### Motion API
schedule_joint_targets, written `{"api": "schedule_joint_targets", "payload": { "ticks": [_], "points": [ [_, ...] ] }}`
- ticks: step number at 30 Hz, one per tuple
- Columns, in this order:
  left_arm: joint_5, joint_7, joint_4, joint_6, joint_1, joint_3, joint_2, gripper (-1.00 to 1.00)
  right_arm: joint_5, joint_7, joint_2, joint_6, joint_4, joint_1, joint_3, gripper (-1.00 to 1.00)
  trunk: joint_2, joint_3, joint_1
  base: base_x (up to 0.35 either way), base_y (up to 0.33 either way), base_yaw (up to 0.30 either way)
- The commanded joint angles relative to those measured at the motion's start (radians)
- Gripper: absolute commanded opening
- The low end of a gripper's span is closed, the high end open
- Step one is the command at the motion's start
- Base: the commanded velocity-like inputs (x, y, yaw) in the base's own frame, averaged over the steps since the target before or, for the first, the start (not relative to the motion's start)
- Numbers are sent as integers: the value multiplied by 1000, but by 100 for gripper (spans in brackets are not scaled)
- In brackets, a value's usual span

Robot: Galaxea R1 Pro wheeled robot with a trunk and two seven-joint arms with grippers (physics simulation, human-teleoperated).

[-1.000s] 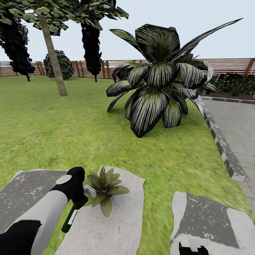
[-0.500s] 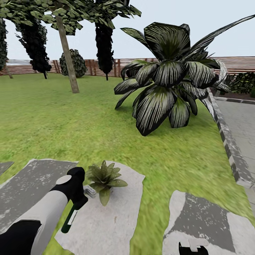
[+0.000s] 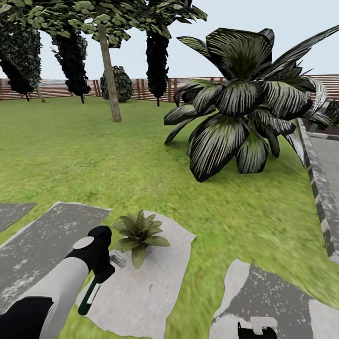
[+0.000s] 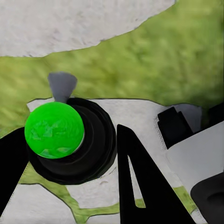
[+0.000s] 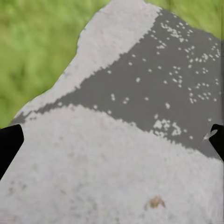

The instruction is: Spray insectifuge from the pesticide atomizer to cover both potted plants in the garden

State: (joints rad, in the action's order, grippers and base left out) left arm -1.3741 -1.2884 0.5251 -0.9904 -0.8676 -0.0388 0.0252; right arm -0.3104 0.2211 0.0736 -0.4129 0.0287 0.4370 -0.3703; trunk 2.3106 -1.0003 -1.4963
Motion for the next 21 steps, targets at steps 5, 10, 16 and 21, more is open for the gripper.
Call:
{"api": "schedule_joint_targets", "payload": {
  "ticks": [5,10,16,21],
  "points": [
    [2,26,10,-10,4,2,-6,-100,-7,3,0,-1,0,0,-9,100,0,-1,0,134,-107,18],
    [3,27,18,-11,3,7,-7,-100,-7,3,0,-1,0,0,-9,100,0,-1,0,10,-7,217],
    [6,27,34,-11,2,6,-32,-100,-7,3,0,-1,0,0,-9,100,0,-1,0,4,0,93],
    [6,28,36,-11,2,4,-34,-100,-7,3,2,-1,0,0,-9,100,0,-1,0,187,-103,3]
  ]
}}
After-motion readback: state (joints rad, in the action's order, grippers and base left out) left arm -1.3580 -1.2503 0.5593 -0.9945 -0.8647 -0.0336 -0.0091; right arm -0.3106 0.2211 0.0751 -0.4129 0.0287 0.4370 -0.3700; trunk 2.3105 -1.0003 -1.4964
